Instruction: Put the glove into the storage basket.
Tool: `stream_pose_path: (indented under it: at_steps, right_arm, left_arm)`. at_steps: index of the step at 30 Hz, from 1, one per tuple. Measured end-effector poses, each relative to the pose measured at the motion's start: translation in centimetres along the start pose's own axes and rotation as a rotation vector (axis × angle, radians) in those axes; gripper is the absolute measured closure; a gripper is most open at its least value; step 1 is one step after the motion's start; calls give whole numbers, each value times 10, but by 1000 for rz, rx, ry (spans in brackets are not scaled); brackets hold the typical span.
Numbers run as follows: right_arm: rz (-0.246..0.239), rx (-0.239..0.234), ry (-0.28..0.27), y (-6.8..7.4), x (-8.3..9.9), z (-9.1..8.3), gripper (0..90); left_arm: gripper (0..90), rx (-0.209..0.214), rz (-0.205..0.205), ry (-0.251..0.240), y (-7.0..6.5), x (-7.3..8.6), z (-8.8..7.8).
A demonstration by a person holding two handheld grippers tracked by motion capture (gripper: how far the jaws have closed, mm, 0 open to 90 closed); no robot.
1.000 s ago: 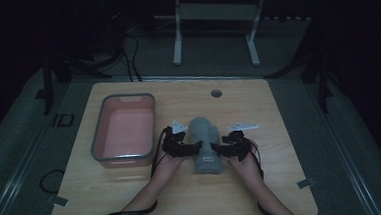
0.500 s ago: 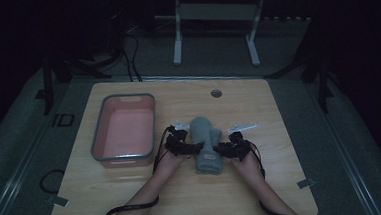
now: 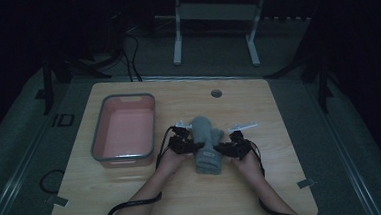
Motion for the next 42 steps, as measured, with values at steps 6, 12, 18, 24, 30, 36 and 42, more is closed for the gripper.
stream_pose_path:
  at_steps: [6,12,18,24,30,36,42]
  right_arm:
    - [3,-4,-11,1,-1,-2,780]
    - [-23,4,-39,9,-8,-12,812]
    - [-29,-18,-113,22,-25,-32,818]
    - [-54,-31,-161,38,-47,-49,819]
    - [-71,-42,-187,52,-68,-58,820]
    - [-94,-52,-220,66,-89,-61,820]
    - [-105,-71,-222,77,-108,-57,819]
  left_arm:
    - [774,-11,28,-4,-4,-3,-3]
    - [787,10,46,-37,-14,-14,-16]
    - [788,32,65,-81,-25,-31,-37]
    - [789,38,98,-102,-33,-52,-60]
    - [788,15,119,-109,-37,-69,-80]
    - [788,4,136,-132,-34,-85,-101]
    - [788,-15,141,-140,-27,-93,-119]
Point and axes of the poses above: each handheld gripper's, and its own axes: z roughly forward along the jaws, x roughly out of its underside, y roughly to its left, the point moved 7 cm from there along z, roughly forward along the jaws, and after that the axes turned 5 degrees about -y, right-handed, at the moved point
